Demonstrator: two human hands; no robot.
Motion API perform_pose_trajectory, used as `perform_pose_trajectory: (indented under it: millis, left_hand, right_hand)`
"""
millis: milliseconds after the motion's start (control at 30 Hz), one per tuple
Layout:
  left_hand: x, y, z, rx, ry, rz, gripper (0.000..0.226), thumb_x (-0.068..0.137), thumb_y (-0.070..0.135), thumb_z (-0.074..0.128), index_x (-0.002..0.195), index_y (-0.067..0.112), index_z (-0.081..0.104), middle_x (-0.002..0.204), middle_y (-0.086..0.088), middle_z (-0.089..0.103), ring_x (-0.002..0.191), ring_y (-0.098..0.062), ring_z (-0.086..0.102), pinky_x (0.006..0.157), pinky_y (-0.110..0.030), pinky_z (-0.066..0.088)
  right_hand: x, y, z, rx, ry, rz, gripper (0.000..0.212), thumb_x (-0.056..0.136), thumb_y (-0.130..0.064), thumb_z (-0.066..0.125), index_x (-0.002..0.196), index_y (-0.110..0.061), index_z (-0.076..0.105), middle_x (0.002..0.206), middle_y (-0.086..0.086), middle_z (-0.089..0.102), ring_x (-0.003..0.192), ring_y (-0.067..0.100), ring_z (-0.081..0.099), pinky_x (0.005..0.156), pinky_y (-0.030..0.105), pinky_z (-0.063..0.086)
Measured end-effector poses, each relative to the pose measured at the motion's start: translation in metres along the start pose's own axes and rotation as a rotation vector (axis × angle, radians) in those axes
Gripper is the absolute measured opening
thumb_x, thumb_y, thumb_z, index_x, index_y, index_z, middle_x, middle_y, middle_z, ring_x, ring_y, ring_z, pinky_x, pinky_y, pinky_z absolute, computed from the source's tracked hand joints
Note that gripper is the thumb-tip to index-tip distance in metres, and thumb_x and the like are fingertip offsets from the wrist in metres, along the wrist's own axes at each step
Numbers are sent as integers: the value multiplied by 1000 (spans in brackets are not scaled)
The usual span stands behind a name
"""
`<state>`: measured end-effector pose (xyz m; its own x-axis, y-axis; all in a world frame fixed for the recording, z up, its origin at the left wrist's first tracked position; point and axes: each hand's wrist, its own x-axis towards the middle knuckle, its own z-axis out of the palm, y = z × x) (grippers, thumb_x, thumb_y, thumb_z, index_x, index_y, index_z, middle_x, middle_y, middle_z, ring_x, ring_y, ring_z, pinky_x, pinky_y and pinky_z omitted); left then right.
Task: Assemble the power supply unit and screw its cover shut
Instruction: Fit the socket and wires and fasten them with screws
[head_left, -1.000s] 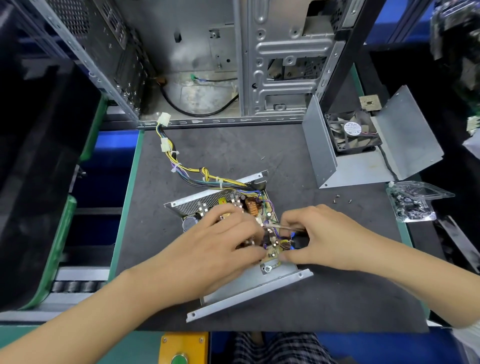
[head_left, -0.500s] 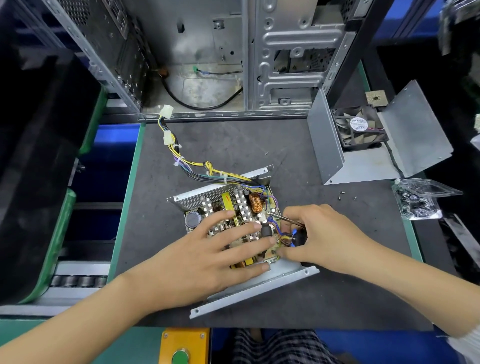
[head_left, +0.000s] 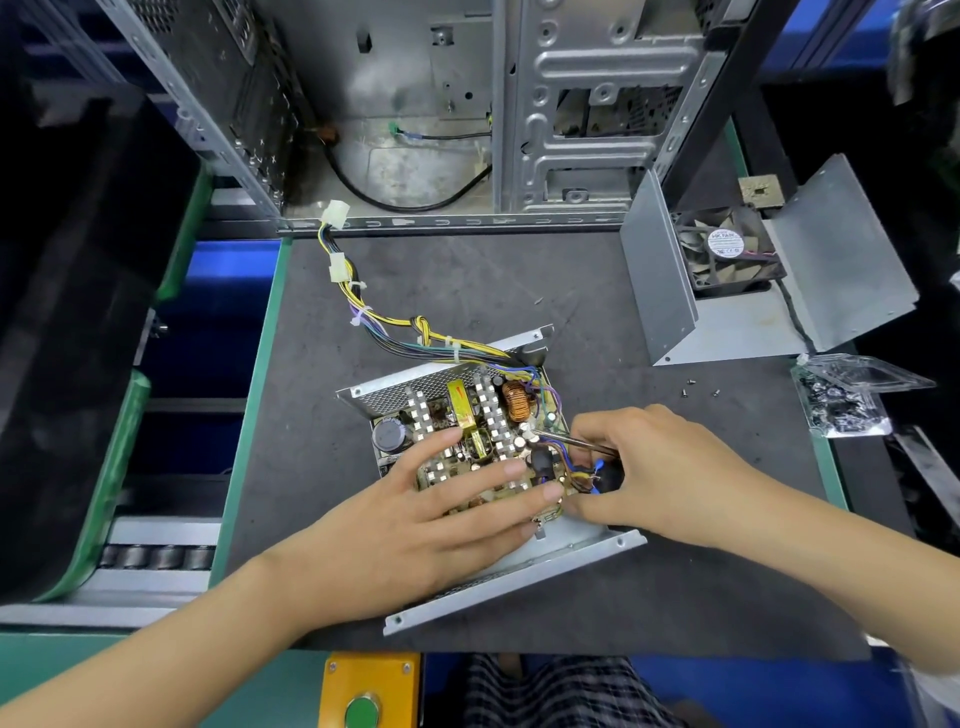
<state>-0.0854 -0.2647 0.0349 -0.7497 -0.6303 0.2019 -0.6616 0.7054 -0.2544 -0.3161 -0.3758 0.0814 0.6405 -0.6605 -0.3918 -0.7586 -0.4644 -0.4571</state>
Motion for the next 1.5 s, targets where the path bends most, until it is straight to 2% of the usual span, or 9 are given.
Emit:
perform_pose_trajectory:
  millis: [300, 867, 1000, 1067, 1133, 1200, 1233, 1367, 1500]
  left_hand:
    - [2, 2, 5, -25, 48, -26, 39, 102, 20, 49, 140, 25, 51, 159, 3, 25, 146, -24, 23, 120, -55, 10]
    - [0, 5, 10, -40, 54, -36, 39, 103, 20, 48, 141, 28, 50, 161, 4, 24, 147, -26, 21, 119, -57, 11]
    - [-1, 6, 12, -49, 61, -38, 41, 101, 21, 51, 142, 27, 49, 162, 4, 23, 148, -26, 20, 119, -58, 11]
    - [-1, 6, 13, -53, 64, -39, 42, 101, 20, 52, 142, 28, 49, 162, 4, 22, 148, -26, 20, 119, -58, 10]
    - [-1, 6, 13, -56, 62, -40, 44, 99, 19, 55, 141, 27, 50, 162, 3, 22, 148, -26, 20, 119, -58, 9]
    - [-1, 6, 13, -52, 53, -37, 45, 98, 19, 55, 141, 27, 49, 163, 3, 21, 148, -26, 20, 118, -59, 10]
    - [-1, 6, 13, -46, 48, -32, 44, 99, 18, 53, 142, 27, 48, 163, 2, 20, 148, -27, 19, 118, -59, 9]
    - [-1, 6, 12, -28, 30, -23, 45, 99, 19, 52, 143, 27, 47, 163, 2, 20, 147, -28, 20, 116, -61, 14]
    - [-2, 6, 11, -19, 9, -18, 49, 97, 19, 54, 144, 27, 45, 163, 2, 18, 147, -29, 20, 115, -62, 15]
  right_hand:
    - [0, -2, -4, 3, -15, -10, 25, 65, -41, 64, 66, -25, 44, 57, -9, 51, 60, 8, 46, 48, 25, 33]
    - [-4, -6, -6, -35, -24, 8, 29, 69, -41, 65, 66, -26, 41, 56, -8, 48, 57, 7, 44, 48, 25, 32]
    - [-6, -5, -11, -2, -36, -31, 41, 63, -63, 67, 72, -28, 48, 60, -13, 54, 58, 4, 47, 50, 23, 34]
    - [-8, 4, -25, 151, -58, -18, 43, 56, -70, 69, 77, -33, 59, 69, -20, 63, 54, 1, 49, 50, 18, 35]
    - [-10, 23, -42, 298, 44, 21, 26, 62, -55, 76, 75, -34, 68, 68, -20, 66, 43, 3, 43, 46, 11, 33]
    - [-13, 44, -54, 221, 209, 70, 8, 72, -33, 78, 70, -34, 70, 63, -15, 66, 45, 0, 47, 51, 7, 34]
    - [-13, 52, -55, 138, 267, 88, 11, 76, -26, 76, 70, -33, 70, 63, -13, 64, 50, -3, 49, 55, 6, 34]
    - [-13, 60, -38, -39, 292, 88, 11, 80, -18, 73, 76, -28, 70, 67, -14, 54, 56, -1, 45, 62, 28, 39]
    - [-12, 51, -20, -4, 303, -44, 6, 80, -19, 74, 83, -24, 73, 81, -12, 62, 68, 15, 58, 65, 40, 50]
